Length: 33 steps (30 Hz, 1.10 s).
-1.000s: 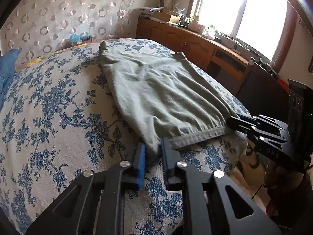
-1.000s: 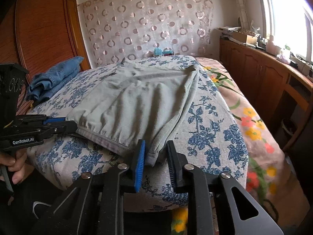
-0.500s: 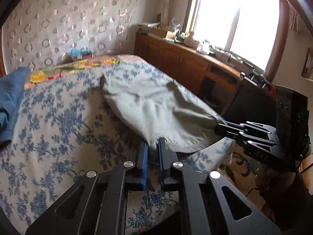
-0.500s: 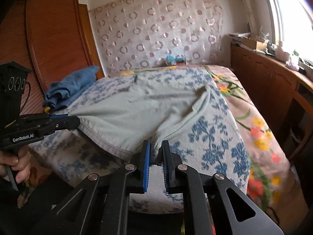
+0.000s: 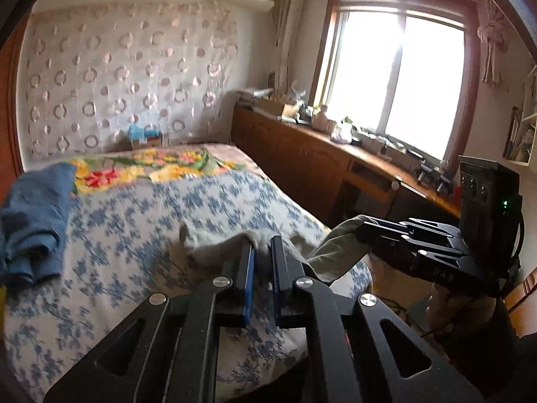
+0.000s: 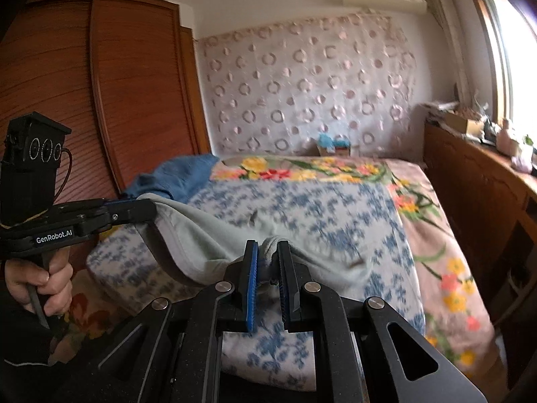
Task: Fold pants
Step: 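Lift the held pants end up with both tools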
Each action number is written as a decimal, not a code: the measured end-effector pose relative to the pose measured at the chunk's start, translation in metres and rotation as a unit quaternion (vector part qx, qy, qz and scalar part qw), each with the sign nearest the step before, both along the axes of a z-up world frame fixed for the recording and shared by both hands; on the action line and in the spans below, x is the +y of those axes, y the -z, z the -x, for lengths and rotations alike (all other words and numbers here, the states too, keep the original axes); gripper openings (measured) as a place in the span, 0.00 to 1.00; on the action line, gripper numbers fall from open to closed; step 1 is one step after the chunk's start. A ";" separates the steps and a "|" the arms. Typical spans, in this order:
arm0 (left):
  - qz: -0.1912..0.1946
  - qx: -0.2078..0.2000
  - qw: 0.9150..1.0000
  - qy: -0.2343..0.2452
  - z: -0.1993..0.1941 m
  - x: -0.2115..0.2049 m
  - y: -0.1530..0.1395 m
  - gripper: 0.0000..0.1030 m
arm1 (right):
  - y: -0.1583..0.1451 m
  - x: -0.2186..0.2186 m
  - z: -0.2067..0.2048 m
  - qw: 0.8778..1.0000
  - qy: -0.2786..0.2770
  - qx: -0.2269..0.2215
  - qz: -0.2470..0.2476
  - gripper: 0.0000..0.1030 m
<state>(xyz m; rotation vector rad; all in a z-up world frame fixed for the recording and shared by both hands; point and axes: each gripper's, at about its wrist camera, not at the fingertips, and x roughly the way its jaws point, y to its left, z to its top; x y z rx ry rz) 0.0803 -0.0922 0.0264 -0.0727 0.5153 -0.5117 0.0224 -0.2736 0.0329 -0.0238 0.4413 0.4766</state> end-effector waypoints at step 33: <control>0.003 -0.041 0.994 -0.096 -0.088 0.067 -0.043 0.09 | -0.034 0.055 -0.114 0.998 -0.032 -0.058 0.021 0.11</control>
